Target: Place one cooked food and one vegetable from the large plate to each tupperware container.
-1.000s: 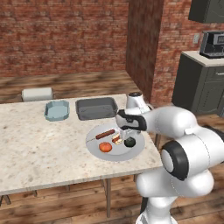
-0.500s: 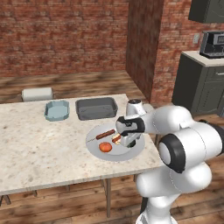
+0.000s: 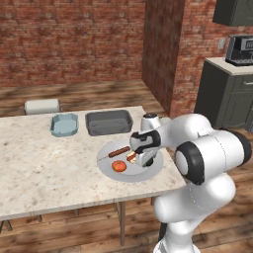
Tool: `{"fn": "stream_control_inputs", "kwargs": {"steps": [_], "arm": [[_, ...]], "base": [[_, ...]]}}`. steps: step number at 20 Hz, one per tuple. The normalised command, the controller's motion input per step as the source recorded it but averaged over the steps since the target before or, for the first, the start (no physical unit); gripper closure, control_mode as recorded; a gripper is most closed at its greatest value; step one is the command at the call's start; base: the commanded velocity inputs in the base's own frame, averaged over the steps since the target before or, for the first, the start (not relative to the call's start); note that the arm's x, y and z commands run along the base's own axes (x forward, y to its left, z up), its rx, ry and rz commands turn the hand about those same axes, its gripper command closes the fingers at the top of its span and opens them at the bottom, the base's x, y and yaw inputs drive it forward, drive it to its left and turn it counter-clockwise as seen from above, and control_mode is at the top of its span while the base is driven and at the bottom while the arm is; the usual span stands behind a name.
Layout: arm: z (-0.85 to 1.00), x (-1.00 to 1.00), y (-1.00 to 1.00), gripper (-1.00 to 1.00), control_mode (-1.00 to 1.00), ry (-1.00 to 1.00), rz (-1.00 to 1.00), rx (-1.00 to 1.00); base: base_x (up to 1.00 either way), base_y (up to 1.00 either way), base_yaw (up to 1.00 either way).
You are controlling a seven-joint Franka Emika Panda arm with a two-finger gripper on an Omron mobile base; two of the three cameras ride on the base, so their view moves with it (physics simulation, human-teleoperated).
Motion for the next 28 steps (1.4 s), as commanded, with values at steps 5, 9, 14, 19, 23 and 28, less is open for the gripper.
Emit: {"fn": "stream_control_inputs", "kwargs": {"steps": [5, 9, 14, 19, 23, 28], "arm": [[-0.34, 0.0, 0.0, -1.0, -1.0, 0.04, 0.0, 0.0], [-0.05, 0.0, 0.0, -1.0, -1.0, 0.0, 0.02, 0.0], [-0.06, 0.0, 0.0, 1.0, -1.0, 0.0, 0.03, 0.0], [-0.04, 0.0, 0.0, 1.0, -1.0, 0.0, 0.01, 0.0], [0.0, -0.08, 0.0, 1.0, -1.0, 0.0, 0.0, 0.0], [0.39, -0.56, -0.1, 1.0, -1.0, -0.06, -0.01, 0.0]], "base": [[0.0, 0.0, 0.0], [0.0, 0.0, 0.0], [0.0, 0.0, 0.0], [0.0, 0.0, 0.0], [0.0, 0.0, 0.0], [0.0, 0.0, 0.0]]}}
